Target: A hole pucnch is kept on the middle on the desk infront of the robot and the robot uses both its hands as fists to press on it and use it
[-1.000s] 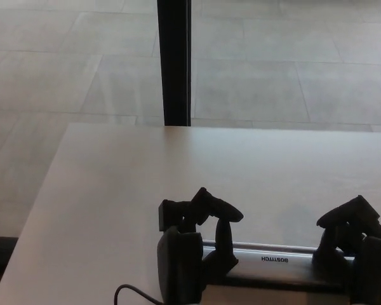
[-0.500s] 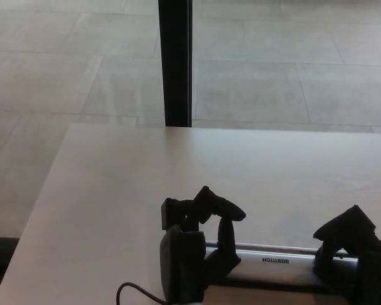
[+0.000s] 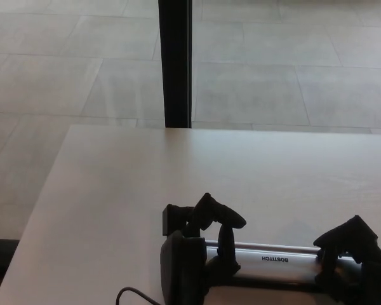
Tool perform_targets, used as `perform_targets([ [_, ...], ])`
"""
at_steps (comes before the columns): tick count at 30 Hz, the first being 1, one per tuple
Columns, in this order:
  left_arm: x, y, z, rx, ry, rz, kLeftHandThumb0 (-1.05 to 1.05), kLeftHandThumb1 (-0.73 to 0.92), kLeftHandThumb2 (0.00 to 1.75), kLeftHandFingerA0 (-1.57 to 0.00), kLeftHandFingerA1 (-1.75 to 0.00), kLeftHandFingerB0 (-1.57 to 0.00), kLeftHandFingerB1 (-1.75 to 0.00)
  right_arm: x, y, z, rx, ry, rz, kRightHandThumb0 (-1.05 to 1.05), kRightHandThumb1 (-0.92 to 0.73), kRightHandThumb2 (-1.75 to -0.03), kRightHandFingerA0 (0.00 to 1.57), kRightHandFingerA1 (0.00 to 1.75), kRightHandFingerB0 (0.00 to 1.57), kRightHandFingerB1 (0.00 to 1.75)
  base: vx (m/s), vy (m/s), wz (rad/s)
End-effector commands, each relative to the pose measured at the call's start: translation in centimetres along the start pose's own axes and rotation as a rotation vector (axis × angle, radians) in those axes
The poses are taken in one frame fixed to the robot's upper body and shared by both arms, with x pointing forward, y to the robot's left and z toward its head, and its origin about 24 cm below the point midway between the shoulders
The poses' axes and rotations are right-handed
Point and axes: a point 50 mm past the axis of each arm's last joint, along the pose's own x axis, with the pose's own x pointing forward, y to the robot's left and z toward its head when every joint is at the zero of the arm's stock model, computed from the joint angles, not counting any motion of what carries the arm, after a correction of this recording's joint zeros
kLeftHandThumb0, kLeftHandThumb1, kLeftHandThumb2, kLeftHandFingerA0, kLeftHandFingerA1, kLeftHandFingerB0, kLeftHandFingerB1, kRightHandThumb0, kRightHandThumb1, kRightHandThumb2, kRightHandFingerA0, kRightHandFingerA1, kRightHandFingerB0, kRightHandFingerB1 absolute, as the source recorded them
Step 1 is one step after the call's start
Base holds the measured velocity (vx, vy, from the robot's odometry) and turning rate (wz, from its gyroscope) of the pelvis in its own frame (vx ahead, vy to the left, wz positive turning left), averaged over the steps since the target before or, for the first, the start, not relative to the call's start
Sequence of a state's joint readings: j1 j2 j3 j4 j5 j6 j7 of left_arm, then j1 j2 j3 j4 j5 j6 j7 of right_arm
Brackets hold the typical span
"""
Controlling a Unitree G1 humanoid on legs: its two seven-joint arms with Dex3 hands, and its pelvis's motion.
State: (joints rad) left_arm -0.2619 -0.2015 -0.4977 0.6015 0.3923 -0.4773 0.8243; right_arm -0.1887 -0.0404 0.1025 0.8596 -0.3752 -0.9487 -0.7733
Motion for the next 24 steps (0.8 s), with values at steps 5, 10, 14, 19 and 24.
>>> perform_targets([
  [5, 2.7, 1.6, 2.1, -0.142, 0.029, -0.046, -0.34, 0.71, 0.94, -0.92, -1.75, -0.65, -1.64, 3.2, -1.0, 3.0, 0.237, 0.058, -0.087, -0.14, -0.66, -1.22, 1.0, 1.75, 0.61, 1.75, 0.0, 0.0, 0.0],
  [10, 7.5, 8.2, 4.0, -0.235, 0.181, -0.25, -0.26, 0.75, 0.89, -0.84, -1.75, -0.69, -1.48, 9.5, -5.1, 10.7, 0.487, 0.002, -0.036, -0.08, -0.71, -1.24, 1.03, 1.75, 0.61, 1.75, 0.0, 0.0, 0.0],
  [14, 9.4, 13.7, 5.3, -0.22, 0.175, -0.274, -0.27, 0.78, 0.78, -0.84, -1.75, -0.68, -1.45, 12.1, -10.1, 13.9, 0.507, 0.07, -0.018, -0.09, -0.65, -1.23, 0.99, 1.75, 0.69, 1.48, 0.0, 0.0, 0.0],
  [19, 9.8, 21.2, 5.6, -0.13, 0.226, -0.199, -0.29, 0.86, 0.68, -0.82, -1.75, -0.64, -1.43, 12.8, -17.5, 15.5, 0.469, 0.104, -0.029, -0.16, -0.63, -1.14, 0.99, 1.75, 0.74, 1.41, 0.0, 0.0, 0.0],
  [24, 8.6, 27.1, 4.5, -0.095, 0.289, -0.058, -0.28, 0.85, 0.67, -0.82, -1.75, -0.61, -1.43, 12.0, -24.3, 14.9, 0.419, 0.134, -0.192, -0.3, -0.41, -1.22, 1.37, 1.51, 0.98, 1.24, 0.0, 0.0, 0.0],
])
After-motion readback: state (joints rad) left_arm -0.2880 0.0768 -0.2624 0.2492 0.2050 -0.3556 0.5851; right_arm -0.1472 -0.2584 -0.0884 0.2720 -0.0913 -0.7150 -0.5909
